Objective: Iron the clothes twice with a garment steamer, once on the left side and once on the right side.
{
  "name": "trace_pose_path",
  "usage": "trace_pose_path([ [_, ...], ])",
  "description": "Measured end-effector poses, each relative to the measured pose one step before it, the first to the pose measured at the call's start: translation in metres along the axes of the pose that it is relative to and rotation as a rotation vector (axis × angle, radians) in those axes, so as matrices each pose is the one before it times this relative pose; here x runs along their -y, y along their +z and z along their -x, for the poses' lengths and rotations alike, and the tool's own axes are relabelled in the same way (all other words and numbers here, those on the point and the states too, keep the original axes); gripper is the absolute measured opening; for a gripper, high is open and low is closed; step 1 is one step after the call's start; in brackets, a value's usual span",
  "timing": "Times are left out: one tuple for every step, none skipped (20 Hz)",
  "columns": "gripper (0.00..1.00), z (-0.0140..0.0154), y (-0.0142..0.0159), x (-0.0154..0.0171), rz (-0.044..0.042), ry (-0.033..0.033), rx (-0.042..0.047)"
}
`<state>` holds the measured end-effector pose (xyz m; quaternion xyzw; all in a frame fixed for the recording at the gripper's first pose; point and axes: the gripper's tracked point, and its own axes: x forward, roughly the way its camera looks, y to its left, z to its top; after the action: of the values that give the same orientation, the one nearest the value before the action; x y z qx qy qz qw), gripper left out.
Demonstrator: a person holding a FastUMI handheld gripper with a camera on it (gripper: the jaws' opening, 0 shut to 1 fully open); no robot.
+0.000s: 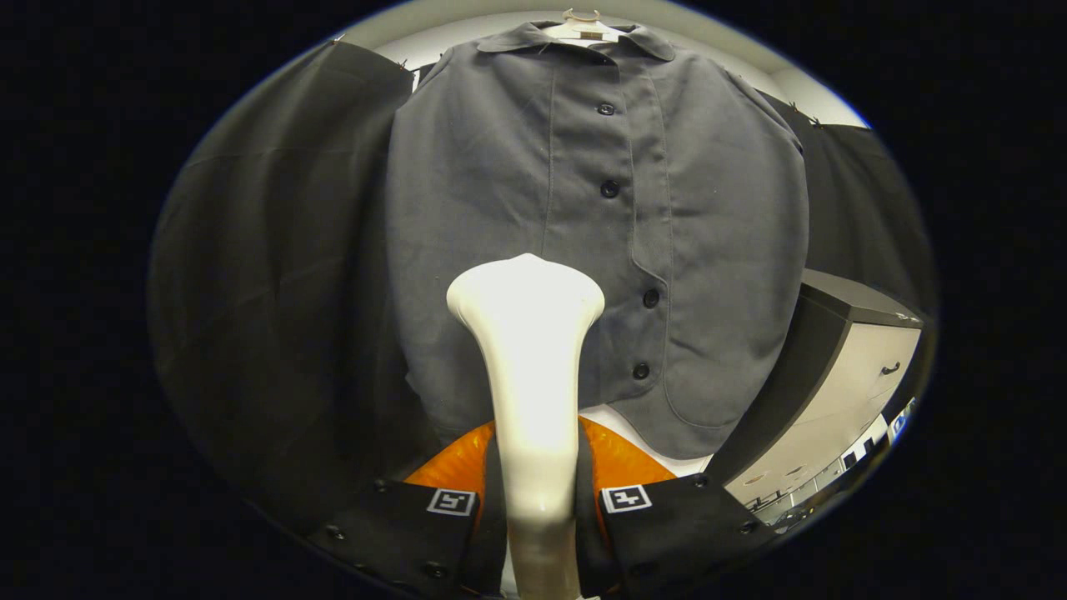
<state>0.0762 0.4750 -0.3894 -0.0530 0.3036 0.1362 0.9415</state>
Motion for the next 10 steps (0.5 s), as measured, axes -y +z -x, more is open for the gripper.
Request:
trace_pose_path([
  [0.41, 0.00180, 0.00507, -0.00095, 0.00055, 0.00431, 0.01036],
  [0.41, 0.00193, 0.00473, -0.00108, 0.00395, 0.00225, 0.01071],
  [0.41, 0.00304, 0.00591, -0.00134, 0.00407, 0.00243, 0.01223],
  [0.41, 0.00706, 0.00807, -0.00053, 0.00284, 0.00382, 0.01375],
  [0.41, 0.00352, 0.00918, -0.00061, 0.00004, 0.00596, 0.01323],
  [0.41, 0.00408, 0.00968, -0.00048, -0.00251, 0.00421, 0.01625],
  [0.41, 0.00306, 0.01075, 0.00131, -0.00280, 0.00253, 0.02135],
  [0.41, 0.00321, 0.01227, 0.00144, -0.00031, 0.00188, 0.02446],
  [0.41, 0.00213, 0.01215, 0.00147, 0.00196, 0.00031, 0.02354],
  [0.41, 0.00398, 0.01234, 0.00106, 0.00354, 0.00080, 0.01914],
])
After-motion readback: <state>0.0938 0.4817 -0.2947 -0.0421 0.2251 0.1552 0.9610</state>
